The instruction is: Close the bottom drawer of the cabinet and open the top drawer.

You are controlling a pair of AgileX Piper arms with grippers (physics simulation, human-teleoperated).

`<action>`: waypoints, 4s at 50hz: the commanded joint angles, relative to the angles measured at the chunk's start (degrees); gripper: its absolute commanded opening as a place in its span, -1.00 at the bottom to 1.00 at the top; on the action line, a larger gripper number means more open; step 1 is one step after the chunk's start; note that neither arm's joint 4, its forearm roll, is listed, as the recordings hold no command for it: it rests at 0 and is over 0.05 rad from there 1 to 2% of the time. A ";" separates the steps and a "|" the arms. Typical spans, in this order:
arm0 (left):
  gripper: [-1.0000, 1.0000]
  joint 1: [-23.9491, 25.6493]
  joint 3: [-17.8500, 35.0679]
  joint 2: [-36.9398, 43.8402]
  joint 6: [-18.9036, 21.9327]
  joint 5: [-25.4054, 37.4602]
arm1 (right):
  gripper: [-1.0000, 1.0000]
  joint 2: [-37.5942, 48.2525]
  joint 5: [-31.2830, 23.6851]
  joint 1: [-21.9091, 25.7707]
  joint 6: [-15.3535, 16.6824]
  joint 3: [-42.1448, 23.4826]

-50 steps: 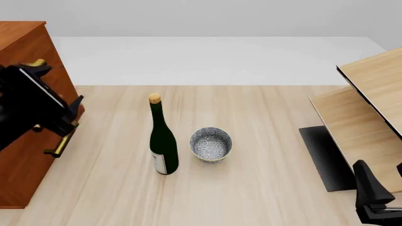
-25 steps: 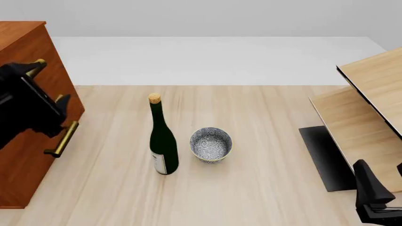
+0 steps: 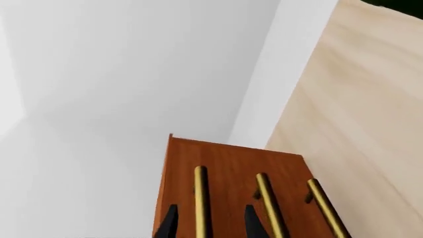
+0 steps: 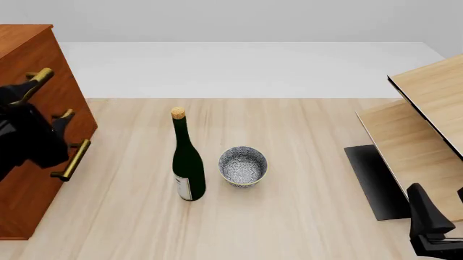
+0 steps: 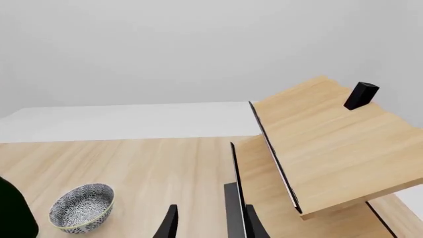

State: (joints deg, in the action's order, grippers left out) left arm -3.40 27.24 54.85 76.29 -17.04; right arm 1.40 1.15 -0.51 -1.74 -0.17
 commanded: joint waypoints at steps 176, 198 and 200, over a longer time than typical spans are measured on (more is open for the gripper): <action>-1.00 -10.05 0.62 13.00 12.97 -15.50 | 1.00 3.32 3.28 -1.37 -0.98 0.04; -1.00 -5.85 2.39 14.77 13.75 -16.19 | 1.00 3.35 3.28 -1.52 -1.23 0.04; -1.00 -5.06 2.57 15.09 13.83 -16.38 | 1.00 3.42 3.34 -1.53 -1.23 0.04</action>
State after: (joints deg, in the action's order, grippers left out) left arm -12.98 27.43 66.92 89.36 -33.13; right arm 4.68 4.37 -1.97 -2.88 -0.12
